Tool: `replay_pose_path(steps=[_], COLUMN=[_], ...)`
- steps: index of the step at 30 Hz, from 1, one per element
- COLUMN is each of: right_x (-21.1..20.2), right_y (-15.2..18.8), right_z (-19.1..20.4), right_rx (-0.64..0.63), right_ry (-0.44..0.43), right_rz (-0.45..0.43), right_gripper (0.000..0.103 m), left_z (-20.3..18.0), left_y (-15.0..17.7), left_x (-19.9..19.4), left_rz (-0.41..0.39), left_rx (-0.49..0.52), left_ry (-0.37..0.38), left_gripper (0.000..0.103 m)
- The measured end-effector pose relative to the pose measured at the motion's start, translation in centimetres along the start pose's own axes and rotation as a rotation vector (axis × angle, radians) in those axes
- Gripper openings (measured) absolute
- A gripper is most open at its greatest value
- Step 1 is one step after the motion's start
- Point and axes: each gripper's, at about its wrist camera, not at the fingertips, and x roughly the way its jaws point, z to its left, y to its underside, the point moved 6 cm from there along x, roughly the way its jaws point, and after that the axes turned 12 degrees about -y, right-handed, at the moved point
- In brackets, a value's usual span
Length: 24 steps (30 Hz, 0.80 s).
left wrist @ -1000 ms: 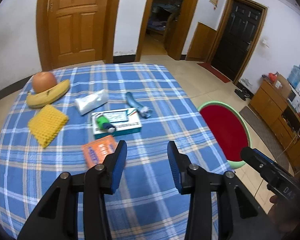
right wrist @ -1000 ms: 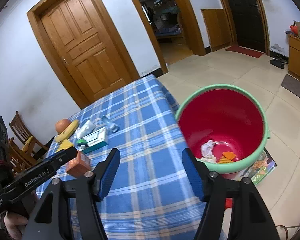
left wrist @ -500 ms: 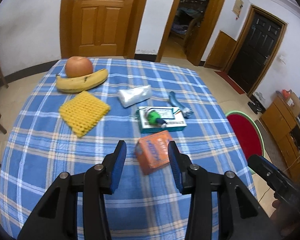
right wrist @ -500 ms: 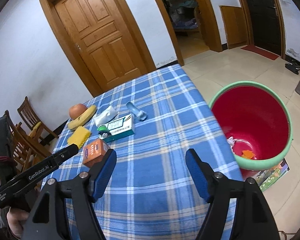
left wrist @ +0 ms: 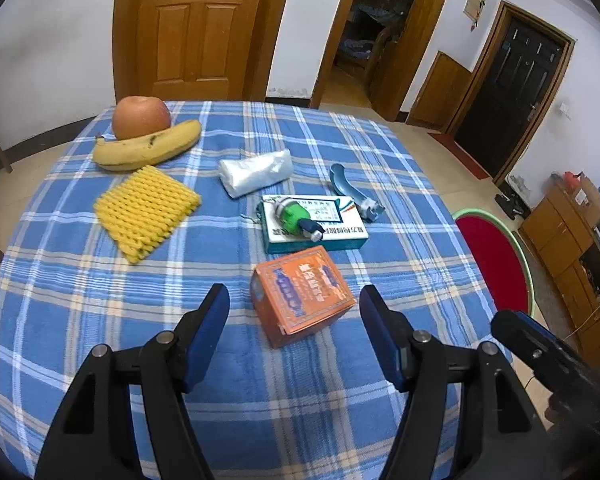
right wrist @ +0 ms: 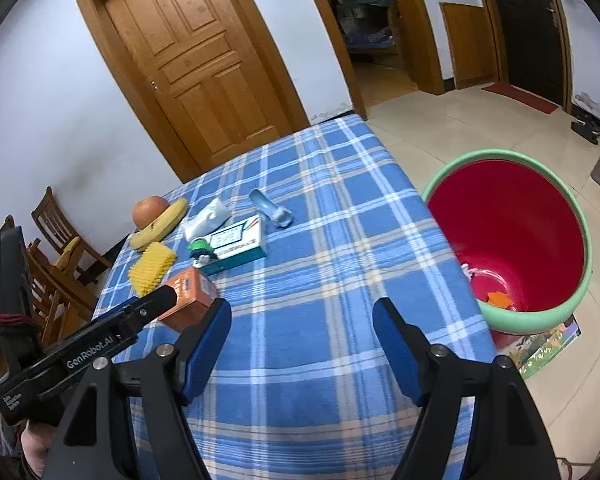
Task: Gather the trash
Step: 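Grasp the orange box with the left tool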
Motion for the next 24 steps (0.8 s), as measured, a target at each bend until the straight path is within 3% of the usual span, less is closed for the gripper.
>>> replay_pose_path(steps=[9,17,24], right_x=[-0.8,-0.5,0.5], right_y=[-0.2,0.0,0.0], right_z=[-2.5,-2.7,-2.0], right_rx=[0.06,0.057,0.043], right_ry=[0.028,0.023,0.015], right_rz=[-0.015,-0.005,0.014], right_gripper=[0.076,0.076,0.076], left_z=[-1.3,-1.1,0.2], left_y=[0.4,0.4,-0.2], left_x=[2.0,2.6,0.7], left_rz=[-0.003,-0.005,-0.064], left_rx=[0.046,0.041,0.024], left_ry=[-0.07,-0.056,-0.058], left_gripper=[0.067,0.062,0.061])
